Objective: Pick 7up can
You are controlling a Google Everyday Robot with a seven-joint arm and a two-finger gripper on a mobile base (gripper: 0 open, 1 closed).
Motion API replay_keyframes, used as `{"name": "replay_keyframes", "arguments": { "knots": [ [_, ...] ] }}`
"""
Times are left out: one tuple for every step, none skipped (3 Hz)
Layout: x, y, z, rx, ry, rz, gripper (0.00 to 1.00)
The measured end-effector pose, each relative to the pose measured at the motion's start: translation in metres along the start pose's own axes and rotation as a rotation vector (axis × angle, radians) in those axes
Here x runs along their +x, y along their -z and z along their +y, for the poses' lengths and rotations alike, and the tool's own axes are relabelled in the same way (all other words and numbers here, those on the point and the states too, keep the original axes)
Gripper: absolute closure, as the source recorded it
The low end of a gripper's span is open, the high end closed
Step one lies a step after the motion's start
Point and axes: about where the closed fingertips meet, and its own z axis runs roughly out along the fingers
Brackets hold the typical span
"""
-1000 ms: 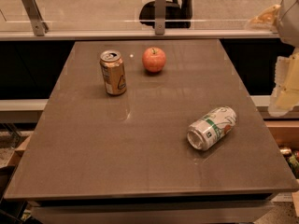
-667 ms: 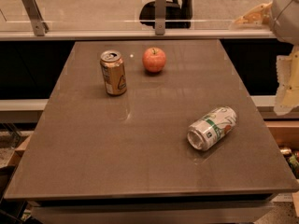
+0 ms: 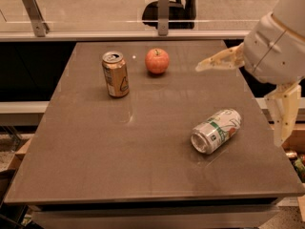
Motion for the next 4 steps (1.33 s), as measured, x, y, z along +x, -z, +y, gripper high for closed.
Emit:
{"name": "replay_keyframes", "arguments": {
  "knots": [
    [0.0,-0.002,-0.005,0.017,0.094,0.008,0.0],
    [0.018,0.01,-0.01,0.056,0.033,0.044,0.0],
    [0.032,-0.002,-0.015,0.065,-0.028,0.074,0.0],
    [0.036,-0.021,-0.015,0.04,-0.054,0.069,0.0]
  ]
}}
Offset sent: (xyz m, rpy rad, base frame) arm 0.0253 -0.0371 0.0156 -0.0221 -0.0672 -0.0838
